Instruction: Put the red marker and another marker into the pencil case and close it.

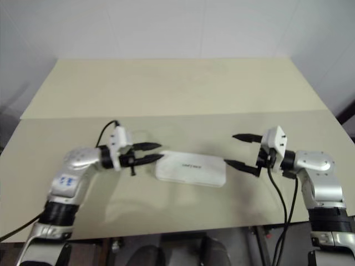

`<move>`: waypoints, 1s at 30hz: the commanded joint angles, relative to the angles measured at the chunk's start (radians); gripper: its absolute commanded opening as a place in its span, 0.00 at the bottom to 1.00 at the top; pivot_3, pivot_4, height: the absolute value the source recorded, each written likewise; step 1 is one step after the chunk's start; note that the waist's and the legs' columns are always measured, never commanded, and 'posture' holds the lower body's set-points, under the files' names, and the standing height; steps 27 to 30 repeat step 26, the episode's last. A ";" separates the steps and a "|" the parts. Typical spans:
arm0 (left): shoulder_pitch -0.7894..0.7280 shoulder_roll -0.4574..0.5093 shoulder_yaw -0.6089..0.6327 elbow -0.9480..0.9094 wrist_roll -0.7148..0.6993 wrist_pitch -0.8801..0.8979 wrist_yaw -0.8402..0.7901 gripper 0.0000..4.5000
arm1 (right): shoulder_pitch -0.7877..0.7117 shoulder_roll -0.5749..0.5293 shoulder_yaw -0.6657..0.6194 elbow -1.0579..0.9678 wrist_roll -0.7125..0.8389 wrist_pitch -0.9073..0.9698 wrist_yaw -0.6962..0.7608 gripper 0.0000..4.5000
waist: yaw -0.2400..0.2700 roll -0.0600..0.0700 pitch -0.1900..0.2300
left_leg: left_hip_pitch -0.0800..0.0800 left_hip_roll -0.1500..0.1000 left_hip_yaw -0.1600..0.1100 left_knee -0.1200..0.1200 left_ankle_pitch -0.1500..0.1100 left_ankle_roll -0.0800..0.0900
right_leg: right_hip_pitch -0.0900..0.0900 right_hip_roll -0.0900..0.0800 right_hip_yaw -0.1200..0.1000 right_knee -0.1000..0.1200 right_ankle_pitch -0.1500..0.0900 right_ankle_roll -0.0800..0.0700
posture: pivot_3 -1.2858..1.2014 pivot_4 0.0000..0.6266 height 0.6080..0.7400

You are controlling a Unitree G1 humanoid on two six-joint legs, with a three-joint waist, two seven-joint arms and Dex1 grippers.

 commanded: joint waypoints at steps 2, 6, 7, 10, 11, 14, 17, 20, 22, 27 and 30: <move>0.079 0.046 0.080 -0.121 -0.107 -0.001 -0.031 0.74 | -0.013 -0.014 -0.037 -0.001 0.016 -0.036 0.029 1.00 | 0.002 0.001 0.001 | 0.000 0.000 0.000 0.000 0.000 0.000 | 0.000 0.000 0.000 -0.001 0.000 0.000 | 0.52 0.24 1.00; 0.165 0.085 0.148 -0.166 -0.137 -0.016 -0.011 1.00 | 0.009 -0.011 -0.085 -0.016 0.059 -0.049 0.039 1.00 | -0.001 0.001 0.001 | 0.000 0.000 0.000 0.000 0.000 0.000 | 0.000 0.000 0.001 -0.001 0.000 0.000 | 0.52 0.24 1.00; 0.170 0.086 0.152 -0.169 -0.139 -0.018 -0.006 1.00 | 0.011 -0.011 -0.092 -0.014 0.059 -0.056 0.038 1.00 | 0.000 0.002 0.001 | 0.000 0.000 0.000 0.000 0.000 0.000 | 0.000 0.000 0.000 -0.001 0.000 0.000 | 0.52 0.24 1.00; 0.163 0.086 0.154 -0.169 -0.142 -0.018 0.010 1.00 | 0.046 -0.036 -0.123 -0.026 0.068 -0.052 0.052 1.00 | 0.004 0.002 0.001 | 0.000 0.000 0.000 0.000 0.000 0.000 | 0.001 0.000 0.000 -0.001 0.000 0.000 | 0.52 0.24 1.00; 0.156 0.085 0.151 -0.165 -0.140 -0.024 0.012 1.00 | 0.068 -0.049 -0.136 -0.039 0.074 -0.046 0.058 1.00 | 0.004 0.002 0.001 | 0.001 0.000 0.000 0.000 0.000 0.000 | 0.001 0.000 0.000 -0.001 0.000 0.000 | 0.52 0.24 1.00; 0.142 0.087 0.141 -0.158 -0.140 -0.037 0.005 1.00 | 0.115 -0.079 -0.170 -0.054 0.085 -0.041 0.069 1.00 | 0.001 0.002 0.001 | 0.000 0.000 0.000 0.000 0.000 0.000 | 0.001 0.000 0.001 -0.001 0.000 0.000 | 0.52 0.24 1.00; 0.146 0.100 0.136 -0.154 -0.126 -0.048 0.001 1.00 | 0.147 -0.105 -0.196 -0.042 0.089 -0.054 0.090 1.00 | -0.001 0.002 0.001 | 0.001 0.000 0.001 -0.001 0.000 0.000 | 0.001 0.000 0.001 -0.002 0.000 0.000 | 0.52 0.24 1.00; 0.157 0.109 0.141 -0.161 -0.124 -0.043 0.012 1.00 | 0.138 -0.114 -0.203 -0.017 0.089 -0.061 0.104 1.00 | -0.004 0.002 0.001 | 0.002 0.000 0.001 -0.002 0.000 0.000 | 0.001 0.000 0.001 -0.002 0.000 0.000 | 0.52 0.24 1.00; 0.174 0.119 0.154 -0.176 -0.135 -0.023 0.022 1.00 | 0.120 -0.110 -0.195 0.002 0.082 -0.068 0.110 1.00 | -0.006 0.003 0.001 | 0.002 0.000 0.001 -0.002 0.000 0.000 | 0.001 0.000 0.001 -0.002 0.000 0.000 | 0.52 0.24 1.00; 0.201 0.138 0.160 -0.214 -0.141 0.013 0.044 1.00 | 0.078 -0.106 -0.172 0.043 0.064 -0.083 0.127 1.00 | -0.006 0.003 0.001 | 0.002 0.000 0.001 -0.002 0.000 0.000 | 0.001 0.000 0.001 -0.001 0.000 0.000 | 0.52 0.24 1.00; 0.201 0.138 0.160 -0.214 -0.141 0.013 0.044 1.00 | 0.078 -0.106 -0.172 0.043 0.064 -0.083 0.127 1.00 | -0.006 0.003 0.001 | 0.002 0.000 0.001 -0.002 0.000 0.000 | 0.001 0.000 0.001 -0.001 0.000 0.000 | 0.52 0.24 1.00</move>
